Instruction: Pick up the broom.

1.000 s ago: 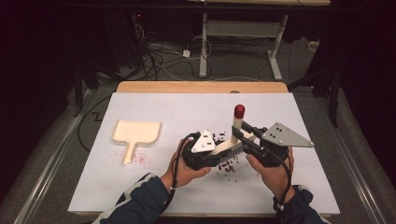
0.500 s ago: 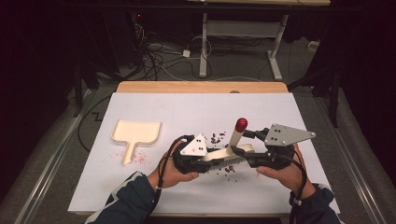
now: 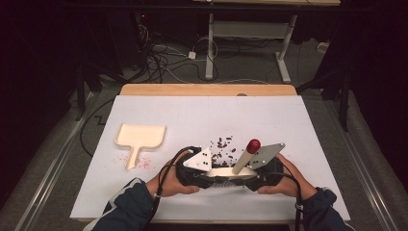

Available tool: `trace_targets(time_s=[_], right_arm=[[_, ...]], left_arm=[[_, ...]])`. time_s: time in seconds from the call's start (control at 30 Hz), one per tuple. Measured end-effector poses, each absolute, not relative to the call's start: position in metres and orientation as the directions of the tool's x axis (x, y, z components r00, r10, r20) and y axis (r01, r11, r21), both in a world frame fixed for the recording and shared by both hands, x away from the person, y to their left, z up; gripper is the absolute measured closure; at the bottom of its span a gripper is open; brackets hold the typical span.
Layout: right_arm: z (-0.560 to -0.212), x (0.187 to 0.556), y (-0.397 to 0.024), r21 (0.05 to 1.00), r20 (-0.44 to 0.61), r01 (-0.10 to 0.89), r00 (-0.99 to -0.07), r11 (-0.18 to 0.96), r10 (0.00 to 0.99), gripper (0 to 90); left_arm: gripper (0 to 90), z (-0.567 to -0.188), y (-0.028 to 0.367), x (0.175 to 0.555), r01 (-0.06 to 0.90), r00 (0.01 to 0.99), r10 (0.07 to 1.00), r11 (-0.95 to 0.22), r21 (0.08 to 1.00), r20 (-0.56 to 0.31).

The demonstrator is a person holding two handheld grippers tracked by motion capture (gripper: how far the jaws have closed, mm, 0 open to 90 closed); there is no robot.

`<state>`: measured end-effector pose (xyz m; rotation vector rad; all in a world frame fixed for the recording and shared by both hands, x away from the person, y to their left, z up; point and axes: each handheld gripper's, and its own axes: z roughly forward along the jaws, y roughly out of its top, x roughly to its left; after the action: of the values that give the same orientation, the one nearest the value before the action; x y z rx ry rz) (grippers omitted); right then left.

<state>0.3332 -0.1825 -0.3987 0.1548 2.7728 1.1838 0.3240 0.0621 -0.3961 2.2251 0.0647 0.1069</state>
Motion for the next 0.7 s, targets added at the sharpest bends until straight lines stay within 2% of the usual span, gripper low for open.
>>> trace_targets(time_s=[0.1, 0.2, 0.3, 0.33, 0.37, 0.4, 0.43, 0.47, 0.5, 0.53, 0.63, 0.67, 0.7], right_arm=[[-0.401, 0.334, -0.181, 0.723, -0.061, 0.046, -0.99, 0.69, 0.13, 61.2], [-0.4, 0.334, -0.179, 0.719, -0.07, 0.034, -0.99, 0.694, 0.121, 66.7], [-0.398, 0.333, -0.177, 0.725, -0.085, 0.036, -0.986, 0.688, 0.141, 67.2], [-0.397, 0.333, -0.177, 0.729, -0.091, 0.033, -0.985, 0.683, 0.145, 67.4], [-0.396, 0.333, -0.177, 0.736, -0.097, 0.038, -0.982, 0.676, 0.161, 67.4], [-0.395, 0.334, -0.178, 0.74, -0.101, 0.043, -0.979, 0.671, 0.175, 67.5], [-0.394, 0.335, -0.179, 0.743, -0.108, 0.045, -0.977, 0.667, 0.187, 67.5], [-0.393, 0.336, -0.181, 0.747, -0.114, 0.05, -0.973, 0.663, 0.202, 67.5], [-0.392, 0.338, -0.183, 0.752, -0.116, 0.059, -0.969, 0.657, 0.219, 67.5], [-0.39, 0.339, -0.185, 0.757, -0.118, 0.065, -0.965, 0.651, 0.234, 67.5], [-0.387, 0.343, -0.19, 0.771, -0.119, 0.081, -0.956, 0.632, 0.268, 67.5], [-0.384, 0.347, -0.194, 0.786, -0.128, 0.101, -0.938, 0.61, 0.321, 67.5], [-0.383, 0.35, -0.197, 0.795, -0.127, 0.116, -0.928, 0.595, 0.349, 67.5]], left_arm=[[64.5, -0.397, 0.063, 0.326, 0.017, 0.996, 0.082, -0.613, 0.79, 0.042], [57.2, -0.398, 0.066, 0.328, 0.026, 0.99, 0.124, -0.606, 0.795, 0.062], [52.4, -0.396, 0.069, 0.328, 0.035, 0.986, 0.151, -0.602, 0.797, 0.071], [50.5, -0.394, 0.074, 0.327, 0.035, 0.976, 0.193, -0.596, 0.802, 0.101], [47.4, -0.394, 0.074, 0.327, 0.035, 0.976, 0.193, -0.596, 0.802, 0.101], [43.4, -0.39, 0.08, 0.326, 0.046, 0.957, 0.258, -0.59, 0.806, 0.134], [36.1, -0.39, 0.08, 0.326, 0.046, 0.957, 0.258, -0.59, 0.806, 0.134], [31.5, -0.386, 0.09, 0.324, 0.058, 0.933, 0.325, -0.565, 0.823, 0.157], [31.3, -0.386, 0.09, 0.324, 0.058, 0.933, 0.325, -0.565, 0.823, 0.157], [27.9, -0.384, 0.101, 0.322, 0.063, 0.906, 0.382, -0.548, 0.834, 0.183], [23.5, -0.382, 0.114, 0.319, 0.067, 0.877, 0.436, -0.53, 0.845, 0.203], [21.8, -0.384, 0.127, 0.317, 0.072, 0.849, 0.479, -0.522, 0.85, 0.223], [21.0, -0.384, 0.127, 0.317, 0.072, 0.849, 0.479, -0.522, 0.85, 0.223]])
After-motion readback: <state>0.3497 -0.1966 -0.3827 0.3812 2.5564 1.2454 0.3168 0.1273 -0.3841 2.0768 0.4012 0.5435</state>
